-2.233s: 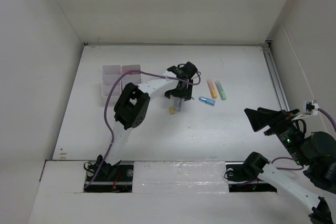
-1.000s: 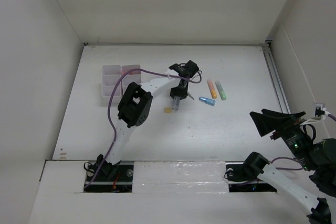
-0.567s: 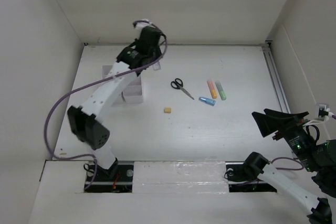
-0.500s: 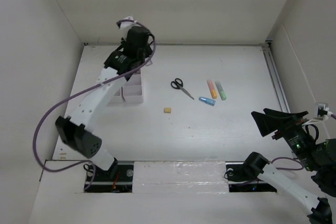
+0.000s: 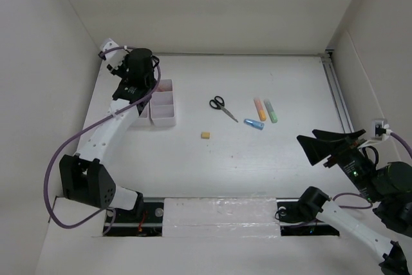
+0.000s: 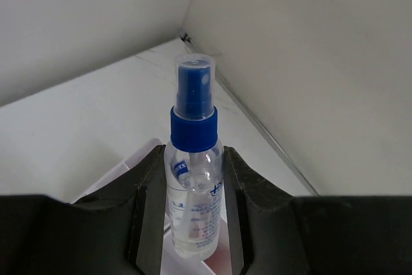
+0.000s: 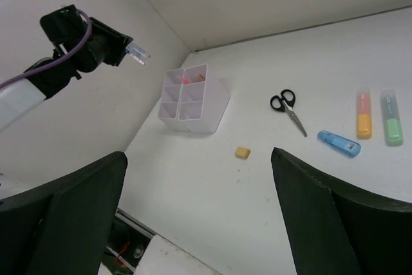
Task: Sort the stationery into containers
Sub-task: Place the stationery into the container
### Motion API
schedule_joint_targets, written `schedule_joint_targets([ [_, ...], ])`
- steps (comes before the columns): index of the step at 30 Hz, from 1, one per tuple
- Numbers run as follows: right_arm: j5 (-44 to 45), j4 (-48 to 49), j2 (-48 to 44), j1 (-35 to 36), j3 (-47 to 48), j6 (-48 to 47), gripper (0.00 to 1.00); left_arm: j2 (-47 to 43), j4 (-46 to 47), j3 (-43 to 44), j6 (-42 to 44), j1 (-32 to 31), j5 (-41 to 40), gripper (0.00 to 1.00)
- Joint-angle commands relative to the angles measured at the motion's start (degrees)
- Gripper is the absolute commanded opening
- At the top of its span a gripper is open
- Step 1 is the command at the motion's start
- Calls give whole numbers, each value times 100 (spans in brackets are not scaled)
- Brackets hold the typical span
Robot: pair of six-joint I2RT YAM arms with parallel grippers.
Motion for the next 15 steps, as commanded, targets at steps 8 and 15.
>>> schedule_joint_targets([
  [8, -159, 429, 54, 51, -107, -103, 100, 256, 1112, -37, 81, 695, -473, 0],
  [15, -159, 429, 54, 51, -160, -103, 100, 705, 1331, -159, 28, 695, -648, 0],
])
